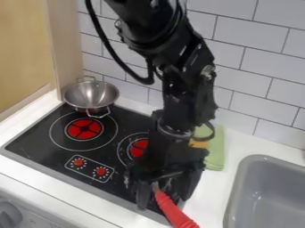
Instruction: Moved the red spoon to the left of the stove
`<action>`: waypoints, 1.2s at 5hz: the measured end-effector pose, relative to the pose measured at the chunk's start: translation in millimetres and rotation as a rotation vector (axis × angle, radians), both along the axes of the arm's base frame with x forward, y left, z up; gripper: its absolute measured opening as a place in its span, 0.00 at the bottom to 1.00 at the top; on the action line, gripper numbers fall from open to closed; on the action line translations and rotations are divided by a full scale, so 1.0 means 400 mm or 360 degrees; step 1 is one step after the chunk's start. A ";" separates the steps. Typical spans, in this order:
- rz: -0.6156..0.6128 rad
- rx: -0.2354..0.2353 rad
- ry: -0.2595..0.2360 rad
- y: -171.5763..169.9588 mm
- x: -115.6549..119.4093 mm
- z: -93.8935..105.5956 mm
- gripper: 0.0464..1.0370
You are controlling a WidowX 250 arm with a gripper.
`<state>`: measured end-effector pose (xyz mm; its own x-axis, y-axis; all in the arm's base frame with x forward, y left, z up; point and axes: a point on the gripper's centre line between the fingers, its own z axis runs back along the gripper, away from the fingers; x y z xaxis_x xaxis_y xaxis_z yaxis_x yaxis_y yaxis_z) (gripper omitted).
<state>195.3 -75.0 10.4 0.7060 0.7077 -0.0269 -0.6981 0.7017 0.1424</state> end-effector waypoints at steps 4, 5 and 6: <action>0.0122 -0.0096 -0.0117 -0.015 0.002 -0.035 0.40; 0.0136 -0.0104 -0.0135 -0.012 -0.005 -0.038 0.27; 0.0129 -0.0117 -0.0140 -0.014 -0.004 -0.036 0.26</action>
<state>193.5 -80.7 -4.0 0.6486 0.7608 -0.0214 -0.7603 0.6490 0.0284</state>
